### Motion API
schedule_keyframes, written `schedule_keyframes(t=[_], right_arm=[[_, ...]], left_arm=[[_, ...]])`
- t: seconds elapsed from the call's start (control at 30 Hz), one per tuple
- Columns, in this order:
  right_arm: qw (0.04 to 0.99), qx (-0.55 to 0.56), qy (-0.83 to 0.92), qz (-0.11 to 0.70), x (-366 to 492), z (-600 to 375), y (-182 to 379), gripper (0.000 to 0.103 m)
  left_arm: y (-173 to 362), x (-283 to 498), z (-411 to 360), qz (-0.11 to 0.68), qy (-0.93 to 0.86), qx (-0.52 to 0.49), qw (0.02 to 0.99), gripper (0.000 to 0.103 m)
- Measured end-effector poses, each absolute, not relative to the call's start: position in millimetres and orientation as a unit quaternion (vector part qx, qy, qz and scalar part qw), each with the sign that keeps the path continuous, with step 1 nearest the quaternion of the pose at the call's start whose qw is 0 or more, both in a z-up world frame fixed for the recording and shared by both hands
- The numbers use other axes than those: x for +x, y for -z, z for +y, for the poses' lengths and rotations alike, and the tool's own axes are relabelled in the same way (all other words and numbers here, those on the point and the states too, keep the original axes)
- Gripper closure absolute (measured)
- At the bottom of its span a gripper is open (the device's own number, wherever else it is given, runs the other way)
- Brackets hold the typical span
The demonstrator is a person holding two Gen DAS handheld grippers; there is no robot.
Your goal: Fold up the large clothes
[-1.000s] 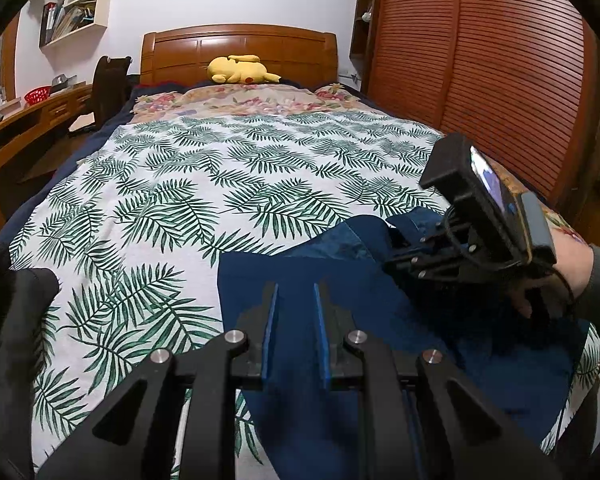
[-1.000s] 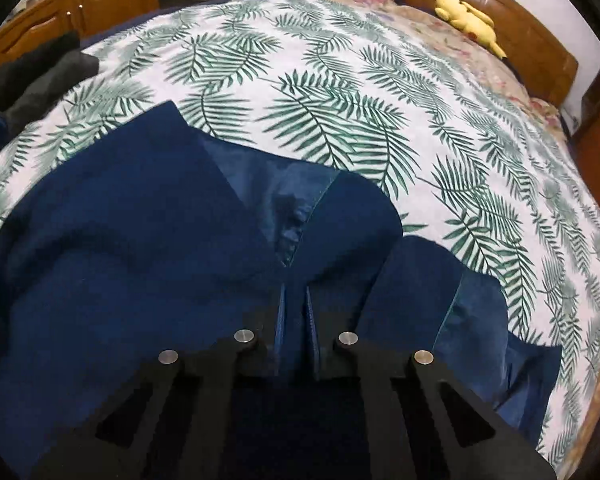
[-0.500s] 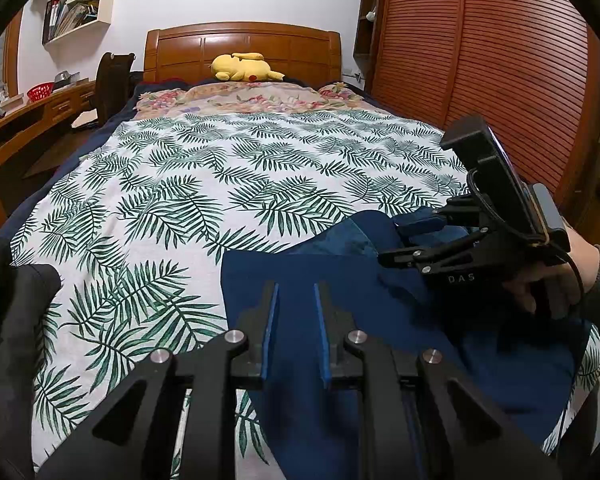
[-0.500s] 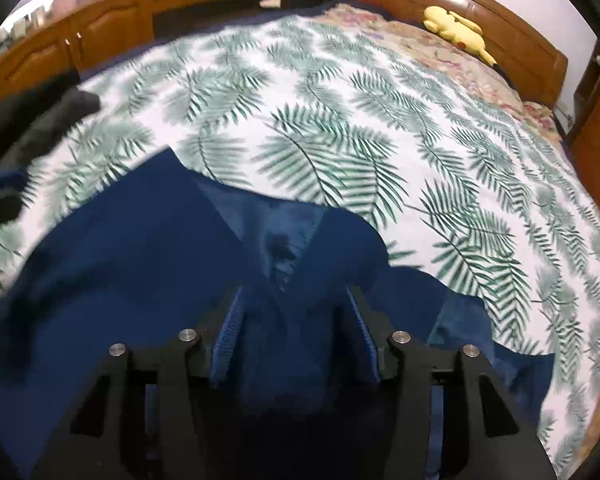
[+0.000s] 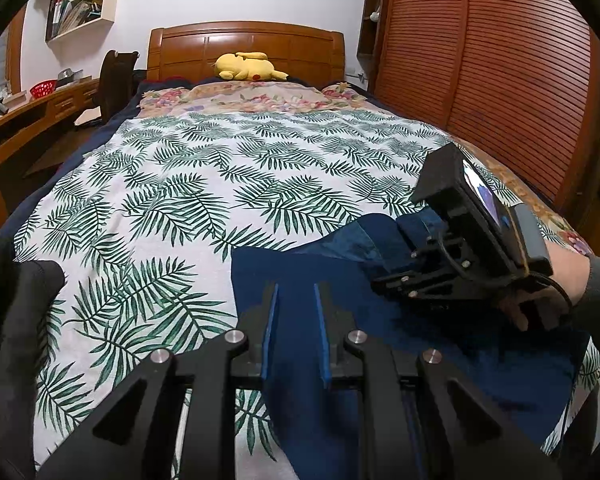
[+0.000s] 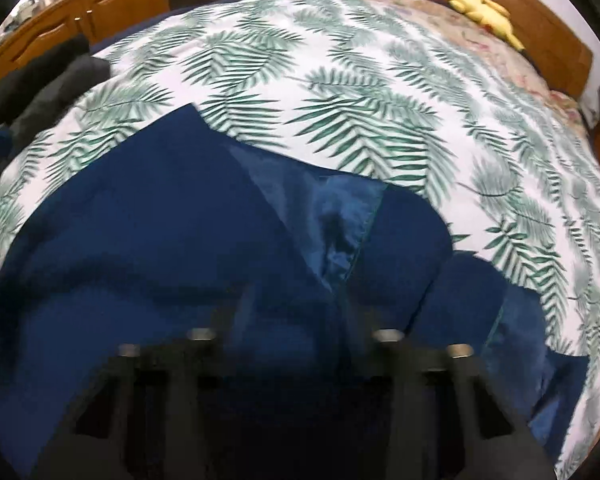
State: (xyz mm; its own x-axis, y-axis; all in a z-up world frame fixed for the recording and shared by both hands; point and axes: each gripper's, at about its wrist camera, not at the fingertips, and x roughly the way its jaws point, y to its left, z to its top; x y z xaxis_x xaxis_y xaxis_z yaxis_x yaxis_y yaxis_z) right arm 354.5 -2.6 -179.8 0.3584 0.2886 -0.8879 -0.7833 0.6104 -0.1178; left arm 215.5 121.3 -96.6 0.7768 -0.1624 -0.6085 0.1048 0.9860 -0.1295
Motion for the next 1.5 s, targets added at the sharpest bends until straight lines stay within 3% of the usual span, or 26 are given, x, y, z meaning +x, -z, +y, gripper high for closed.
schedule_keyframes(t=[0.1, 0.47, 0.63, 0.67, 0.73, 0.77, 0.8, 1.2, 1.5], right_arm=[[0.774, -0.315, -0.348, 0.424, 345, 3, 173, 0.1], [0.818, -0.31, -0.349, 0.335, 372, 38, 119, 0.102], [0.84, -0.245, -0.343, 0.343, 386, 42, 111, 0.102], [0.841, -0.236, -0.339, 0.35, 388, 39, 109, 0.099], [0.846, -0.236, -0.322, 0.352, 390, 30, 103, 0.074], [0.848, -0.24, -0.316, 0.351, 388, 23, 101, 0.056], [0.848, -0.24, -0.317, 0.352, 386, 14, 97, 0.051], [0.815, -0.242, -0.261, 0.457, 369, -110, 129, 0.05], [0.796, -0.26, -0.242, 0.49, 380, -130, 156, 0.05]], left_arm=[[96, 216, 122, 0.326, 0.07, -0.045, 0.942, 0.088], [89, 208, 121, 0.317, 0.068, -0.038, 0.945, 0.088], [87, 206, 123, 0.316, 0.066, -0.037, 0.946, 0.088], [87, 206, 124, 0.316, 0.066, -0.038, 0.946, 0.088], [86, 207, 123, 0.315, 0.068, -0.039, 0.946, 0.088], [86, 207, 121, 0.315, 0.069, -0.039, 0.946, 0.088], [86, 207, 119, 0.315, 0.071, -0.038, 0.946, 0.088], [80, 206, 72, 0.314, 0.117, -0.013, 0.942, 0.088], [90, 209, 40, 0.329, 0.153, 0.001, 0.932, 0.088]])
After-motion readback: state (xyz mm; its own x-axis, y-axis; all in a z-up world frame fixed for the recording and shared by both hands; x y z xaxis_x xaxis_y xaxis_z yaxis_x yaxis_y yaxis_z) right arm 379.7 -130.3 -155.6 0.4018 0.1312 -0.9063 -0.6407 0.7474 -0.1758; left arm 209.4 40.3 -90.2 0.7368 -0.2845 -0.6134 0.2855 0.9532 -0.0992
